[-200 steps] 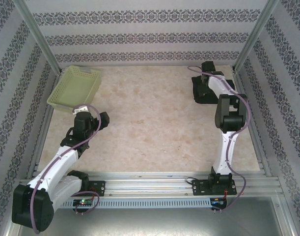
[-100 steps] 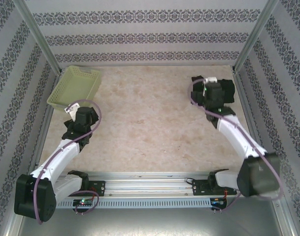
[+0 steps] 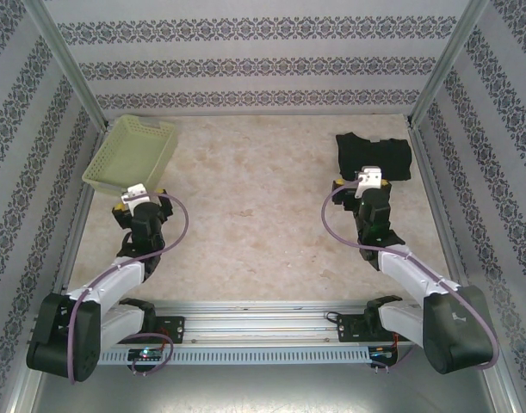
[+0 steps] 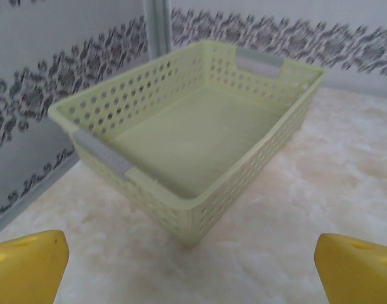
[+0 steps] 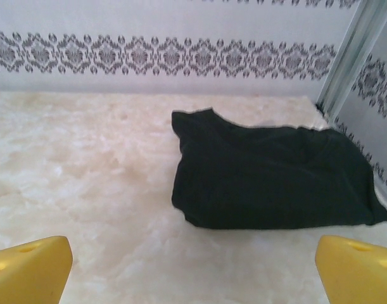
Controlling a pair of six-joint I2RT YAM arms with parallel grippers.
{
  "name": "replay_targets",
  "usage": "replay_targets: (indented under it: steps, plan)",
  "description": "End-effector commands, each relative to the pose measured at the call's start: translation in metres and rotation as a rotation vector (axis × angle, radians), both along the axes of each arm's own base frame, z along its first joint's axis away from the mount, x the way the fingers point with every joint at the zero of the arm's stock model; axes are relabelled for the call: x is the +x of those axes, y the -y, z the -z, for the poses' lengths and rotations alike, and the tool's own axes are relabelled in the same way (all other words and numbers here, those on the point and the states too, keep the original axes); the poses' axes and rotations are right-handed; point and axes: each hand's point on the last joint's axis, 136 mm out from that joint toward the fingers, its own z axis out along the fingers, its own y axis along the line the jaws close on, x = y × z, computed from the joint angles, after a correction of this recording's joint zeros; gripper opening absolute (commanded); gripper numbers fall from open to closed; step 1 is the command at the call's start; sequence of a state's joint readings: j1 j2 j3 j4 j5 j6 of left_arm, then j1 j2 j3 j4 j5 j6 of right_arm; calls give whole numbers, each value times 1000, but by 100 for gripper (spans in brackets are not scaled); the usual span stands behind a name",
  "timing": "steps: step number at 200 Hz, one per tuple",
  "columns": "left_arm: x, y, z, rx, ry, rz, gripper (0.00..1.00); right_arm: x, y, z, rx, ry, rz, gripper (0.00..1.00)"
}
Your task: Fold the inside-out t-shirt
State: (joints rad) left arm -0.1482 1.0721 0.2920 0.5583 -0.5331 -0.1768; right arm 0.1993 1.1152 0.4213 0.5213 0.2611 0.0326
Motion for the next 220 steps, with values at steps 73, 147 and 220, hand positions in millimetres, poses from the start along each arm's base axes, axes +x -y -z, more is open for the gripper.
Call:
replay_targets:
  steps: [73, 147, 220]
  plan:
    - [8, 11, 1, 104, 164, 148, 100, -1, 17, -13, -40, 117, 6, 98]
    - [39, 21, 47, 13, 99, 311, 100, 7, 36, 33, 3, -15, 37, 98]
    - [70, 25, 61, -24, -72, 345, 100, 12, 21, 48, 27, -53, -66, 98]
